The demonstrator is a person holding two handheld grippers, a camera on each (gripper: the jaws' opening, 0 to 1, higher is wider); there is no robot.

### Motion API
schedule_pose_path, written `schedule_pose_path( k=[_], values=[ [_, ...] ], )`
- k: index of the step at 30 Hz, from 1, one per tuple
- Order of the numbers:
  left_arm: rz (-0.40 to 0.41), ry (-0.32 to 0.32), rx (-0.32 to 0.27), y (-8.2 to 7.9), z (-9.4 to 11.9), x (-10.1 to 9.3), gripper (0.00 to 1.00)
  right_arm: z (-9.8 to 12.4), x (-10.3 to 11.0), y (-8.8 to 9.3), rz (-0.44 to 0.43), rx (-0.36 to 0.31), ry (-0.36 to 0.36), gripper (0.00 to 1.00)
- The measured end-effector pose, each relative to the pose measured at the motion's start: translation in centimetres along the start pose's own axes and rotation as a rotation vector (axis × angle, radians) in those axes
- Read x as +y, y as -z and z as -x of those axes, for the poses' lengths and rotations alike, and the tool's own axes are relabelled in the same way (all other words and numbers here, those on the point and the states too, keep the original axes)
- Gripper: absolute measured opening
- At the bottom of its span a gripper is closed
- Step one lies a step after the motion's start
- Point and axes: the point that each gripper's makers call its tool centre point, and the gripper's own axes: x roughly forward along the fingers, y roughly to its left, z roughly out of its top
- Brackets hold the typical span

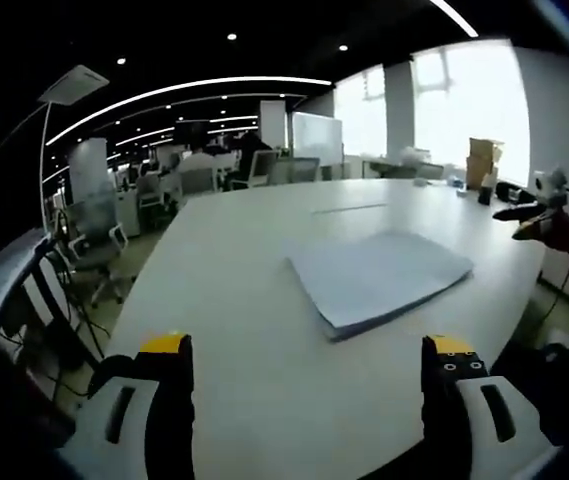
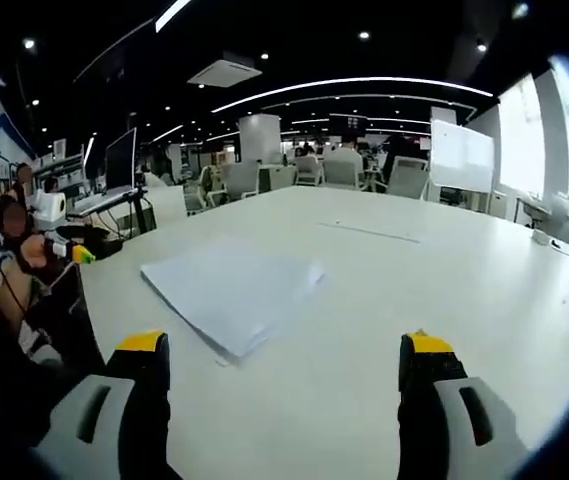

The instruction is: Organize the stack of printing papers by aligning and flattening the scattered papers on the table

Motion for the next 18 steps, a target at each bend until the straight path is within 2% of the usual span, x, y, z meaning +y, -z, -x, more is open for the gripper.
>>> schedule_pose_path(
  k=[18],
  values=[
    [-0.006,0.011,0.004,0.24,-0.03,-0.32,0.97,0.05,0.22,-0.19,0.006,0.001,0.001,0.9]
  ],
)
